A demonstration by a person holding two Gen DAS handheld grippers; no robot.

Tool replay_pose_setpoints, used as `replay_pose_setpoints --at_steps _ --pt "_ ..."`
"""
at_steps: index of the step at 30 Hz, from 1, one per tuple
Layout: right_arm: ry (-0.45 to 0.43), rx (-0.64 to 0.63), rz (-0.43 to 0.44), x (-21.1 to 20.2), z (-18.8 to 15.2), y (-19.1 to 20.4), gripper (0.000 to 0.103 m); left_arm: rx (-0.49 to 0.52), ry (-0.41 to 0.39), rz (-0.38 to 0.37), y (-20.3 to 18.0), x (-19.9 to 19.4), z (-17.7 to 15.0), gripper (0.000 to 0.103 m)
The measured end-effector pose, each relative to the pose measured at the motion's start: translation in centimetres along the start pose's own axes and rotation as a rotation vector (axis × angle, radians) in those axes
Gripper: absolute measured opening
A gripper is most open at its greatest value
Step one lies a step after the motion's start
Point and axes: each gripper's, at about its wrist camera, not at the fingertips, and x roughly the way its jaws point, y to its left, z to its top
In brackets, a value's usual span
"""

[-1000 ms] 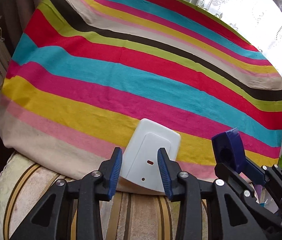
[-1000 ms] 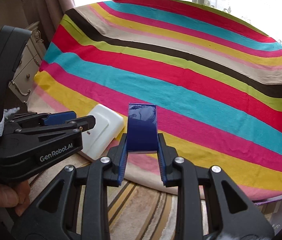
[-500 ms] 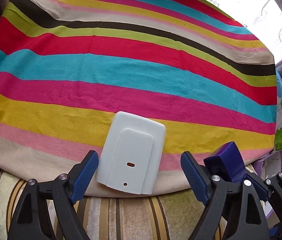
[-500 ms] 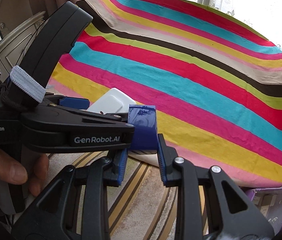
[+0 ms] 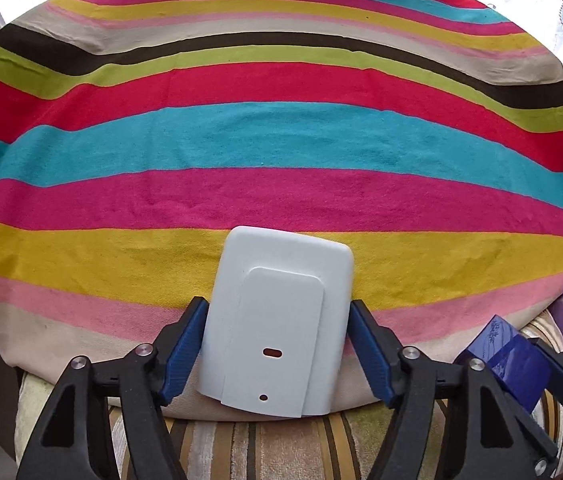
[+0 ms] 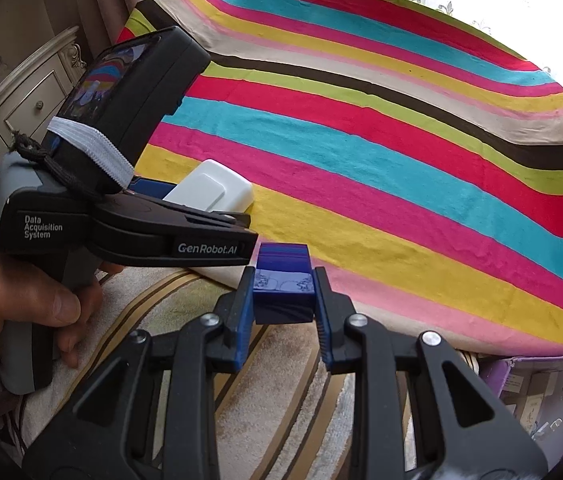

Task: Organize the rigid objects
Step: 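Carry the white cover and the blue object over the purple box with both tools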

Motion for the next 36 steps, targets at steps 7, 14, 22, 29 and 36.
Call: replay_pose_setpoints --at_steps 7,14,22,29,36 --pt "-0.001 0.005 0.002 -0.4 -0.4 -0.1 0.031 -0.033 -0.010 -0.062 0.4 -0.7 -0.7 0.066" --pt "-0.002 0.025 0.010 -1.2 -1.3 -0.6 0.031 -0.072 -0.089 -0.125 0.6 -4.4 -3.3 0.065" --pt "-0.008 0.049 -0.017 -3.3 -3.2 -1.3 0.031 -0.035 -0.143 -0.225 -1.6 -7.3 -5.3 0.064" --pt "-0.013 0.089 -0.055 -5.4 -5.5 -3.0 0.031 0.027 -0.175 -0.302 -4.4 -10.3 -7.5 0.064" --pt "-0.028 0.147 -0.092 -8.2 -8.1 -5.3 0.031 0.093 -0.187 -0.378 -8.1 -12.0 -8.8 0.064"
